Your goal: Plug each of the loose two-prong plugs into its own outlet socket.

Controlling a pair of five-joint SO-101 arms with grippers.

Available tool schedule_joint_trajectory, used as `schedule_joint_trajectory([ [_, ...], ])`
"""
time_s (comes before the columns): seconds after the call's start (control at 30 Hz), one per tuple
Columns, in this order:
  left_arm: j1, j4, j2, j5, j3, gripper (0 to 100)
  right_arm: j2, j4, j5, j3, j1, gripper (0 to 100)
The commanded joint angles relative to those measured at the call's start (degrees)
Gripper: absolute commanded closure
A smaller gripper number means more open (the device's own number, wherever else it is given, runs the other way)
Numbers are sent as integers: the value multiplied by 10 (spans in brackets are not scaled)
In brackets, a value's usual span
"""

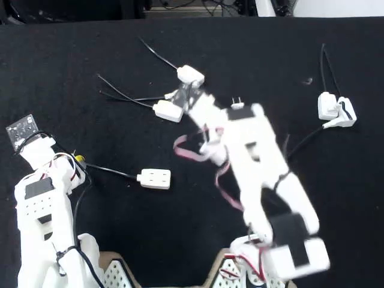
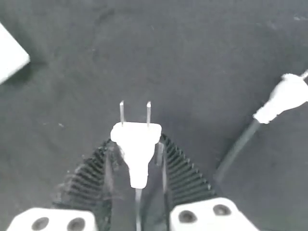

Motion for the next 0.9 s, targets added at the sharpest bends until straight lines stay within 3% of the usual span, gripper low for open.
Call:
schedule_joint_trajectory([
  [0.0,5,-12,-6,2,-1,786,-51,-41,-22,75,-42,987],
  [0.1,5,-12,-6,2,-1,786,-43,-40,-26,82,-52,970],
  [0.33,5,-12,-6,2,-1,786,-31,-40,-22,73,-52,722],
  [0.6,4,-12,-6,2,-1,786,-28,-40,-22,77,-16,795],
  [0.87,5,-12,-6,2,-1,786,-32,-39,-26,106,2,801],
])
